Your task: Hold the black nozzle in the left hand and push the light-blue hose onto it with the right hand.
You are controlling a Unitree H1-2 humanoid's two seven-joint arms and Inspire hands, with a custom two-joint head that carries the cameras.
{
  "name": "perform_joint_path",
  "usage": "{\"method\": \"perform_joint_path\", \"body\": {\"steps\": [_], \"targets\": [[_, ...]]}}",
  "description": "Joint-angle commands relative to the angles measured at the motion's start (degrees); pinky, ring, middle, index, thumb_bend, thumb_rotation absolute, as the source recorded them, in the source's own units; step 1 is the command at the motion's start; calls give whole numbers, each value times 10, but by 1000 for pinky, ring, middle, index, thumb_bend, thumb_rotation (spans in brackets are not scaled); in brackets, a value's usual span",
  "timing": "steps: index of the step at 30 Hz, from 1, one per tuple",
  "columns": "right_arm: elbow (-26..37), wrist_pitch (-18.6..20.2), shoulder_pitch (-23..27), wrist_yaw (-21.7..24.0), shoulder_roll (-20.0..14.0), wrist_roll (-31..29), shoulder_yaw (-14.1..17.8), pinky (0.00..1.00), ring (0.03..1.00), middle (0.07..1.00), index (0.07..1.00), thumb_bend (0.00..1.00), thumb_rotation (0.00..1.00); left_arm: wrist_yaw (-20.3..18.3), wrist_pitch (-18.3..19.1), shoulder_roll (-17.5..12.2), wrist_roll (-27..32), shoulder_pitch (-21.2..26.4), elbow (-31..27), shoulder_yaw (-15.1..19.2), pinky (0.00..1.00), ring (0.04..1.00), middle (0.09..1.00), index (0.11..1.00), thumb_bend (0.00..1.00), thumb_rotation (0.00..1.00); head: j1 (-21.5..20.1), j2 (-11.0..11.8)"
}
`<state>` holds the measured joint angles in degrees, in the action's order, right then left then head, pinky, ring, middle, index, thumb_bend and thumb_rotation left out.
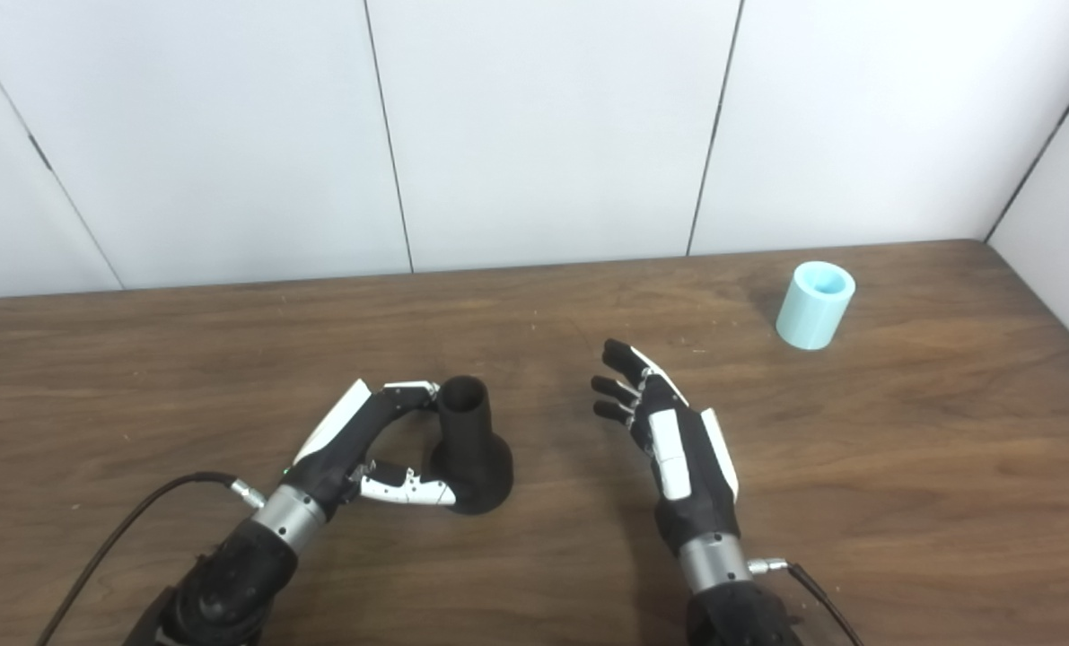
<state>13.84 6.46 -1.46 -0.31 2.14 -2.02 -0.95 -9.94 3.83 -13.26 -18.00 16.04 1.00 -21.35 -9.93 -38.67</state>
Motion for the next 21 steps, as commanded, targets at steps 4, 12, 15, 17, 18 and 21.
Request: {"method": "perform_joint_path", "body": {"steps": [4, 12, 15, 17, 18, 21], "targets": [[7, -20, 10, -4, 14, 11, -12, 773, 815, 879, 841, 533, 1000, -21, 5, -21, -19, -21, 23, -3, 909, 740, 607, 482, 515, 77, -31, 18], [-7, -47, 2, -12, 19, 27, -19, 778, 818, 876, 846, 527, 1000, -15, -22, -23, -27, -25, 41, -3, 906, 743, 609, 481, 515, 77, -55, 44], [-15, -61, 2, -15, 18, 26, -17, 778, 819, 875, 883, 521, 1000, -12, -37, -24, -24, -27, 52, 0, 906, 742, 608, 481, 515, 76, -57, 52], [-18, -66, 5, -17, 17, 23, -12, 784, 823, 880, 909, 510, 1000, -8, -48, -23, -23, -29, 61, 2, 904, 742, 607, 481, 515, 76, -60, 63], [-21, -69, 7, -18, 16, 22, -11, 784, 824, 882, 915, 505, 1000, -6, -54, -22, -23, -29, 67, 3, 903, 742, 606, 481, 515, 76, -63, 68], [-20, -74, 13, -23, 15, 23, -3, 773, 820, 882, 914, 504, 1000, -2, -70, -22, -24, -30, 82, 4, 902, 741, 605, 481, 515, 76, -72, 82]]}}
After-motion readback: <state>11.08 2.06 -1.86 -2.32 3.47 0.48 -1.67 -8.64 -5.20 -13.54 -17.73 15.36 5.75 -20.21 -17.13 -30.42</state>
